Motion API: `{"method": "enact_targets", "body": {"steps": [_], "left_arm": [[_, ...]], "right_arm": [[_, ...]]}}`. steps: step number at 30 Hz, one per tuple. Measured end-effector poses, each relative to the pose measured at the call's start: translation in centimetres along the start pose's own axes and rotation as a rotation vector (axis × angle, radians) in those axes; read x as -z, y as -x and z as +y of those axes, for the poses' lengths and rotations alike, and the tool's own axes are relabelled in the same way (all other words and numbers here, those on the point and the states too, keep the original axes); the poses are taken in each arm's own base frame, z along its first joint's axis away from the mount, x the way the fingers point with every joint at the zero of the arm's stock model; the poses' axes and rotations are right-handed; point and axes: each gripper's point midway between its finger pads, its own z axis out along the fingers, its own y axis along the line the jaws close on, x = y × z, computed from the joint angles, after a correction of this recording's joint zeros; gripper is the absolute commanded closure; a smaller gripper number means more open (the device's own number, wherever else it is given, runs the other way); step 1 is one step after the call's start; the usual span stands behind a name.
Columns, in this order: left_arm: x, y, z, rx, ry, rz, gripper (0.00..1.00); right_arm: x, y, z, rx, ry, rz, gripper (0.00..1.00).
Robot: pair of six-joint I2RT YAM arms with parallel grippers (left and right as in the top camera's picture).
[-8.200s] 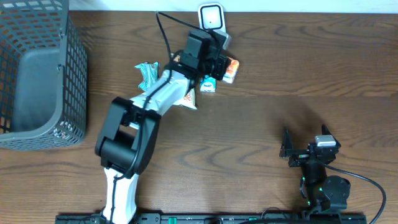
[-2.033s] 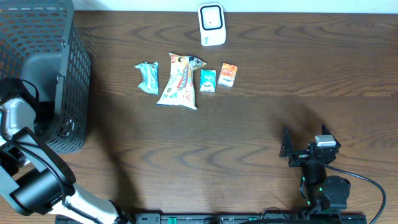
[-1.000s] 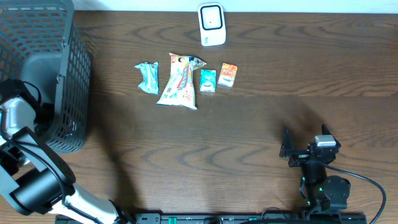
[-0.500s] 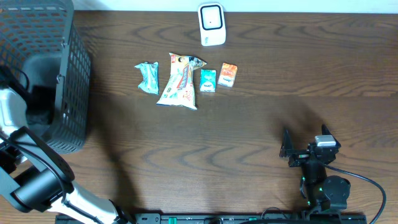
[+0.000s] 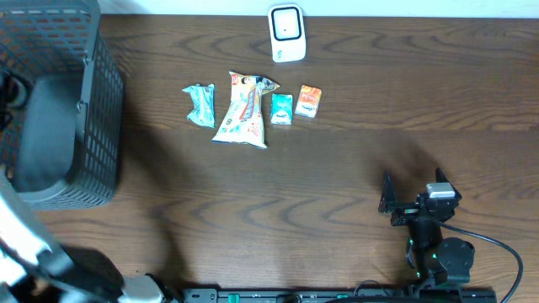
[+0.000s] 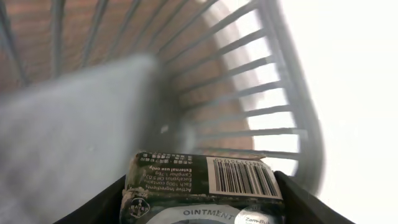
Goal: Scan the item barcode
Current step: 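Lift the ointment tin out and place it below the orange pack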
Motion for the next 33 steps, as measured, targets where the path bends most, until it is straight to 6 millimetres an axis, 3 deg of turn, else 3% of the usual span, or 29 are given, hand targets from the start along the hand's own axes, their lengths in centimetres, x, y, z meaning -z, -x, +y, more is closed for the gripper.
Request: {"method": "enact_targets", "body": {"steps": [3, 6, 9, 13, 19, 23, 28, 33], "left_arm": [[4.0, 1.0, -2.6, -0.036, -0.081, -0.09, 0.38], [6.9, 0.7, -4.4, -0.065, -0.141, -0.128, 0.38], [8.7, -1.0, -7.0, -0.109, -0.221, -0.109, 0.38], [8.6, -5.4, -11.0, -0.186, -0.327, -0.005, 0.38], [5.4, -15.4, -16.1, -0.346, -0.428, 0.246, 0.38], [2.5, -22.8, -17.8, -0.439, -0.442, 0.411, 0.38], [-0.8, -32.9, -18.1, -0.586, -0.431, 0.611, 0.38], [-2.7, -42.0, -16.5, -0.704, -0.394, 0.779, 0.38]], "right_arm": [[0.0, 0.0, 0.0, 0.0, 0.0, 0.0, 0.01], [0.0, 0.0, 0.0, 0.0, 0.0, 0.0, 0.01], [0.0, 0.0, 0.0, 0.0, 0.0, 0.0, 0.01], [0.0, 0.0, 0.0, 0.0, 0.0, 0.0, 0.01], [0.0, 0.0, 0.0, 0.0, 0.0, 0.0, 0.01], [0.0, 0.0, 0.0, 0.0, 0.0, 0.0, 0.01], [0.0, 0.0, 0.0, 0.0, 0.0, 0.0, 0.01], [0.0, 0.0, 0.0, 0.0, 0.0, 0.0, 0.01]]}}
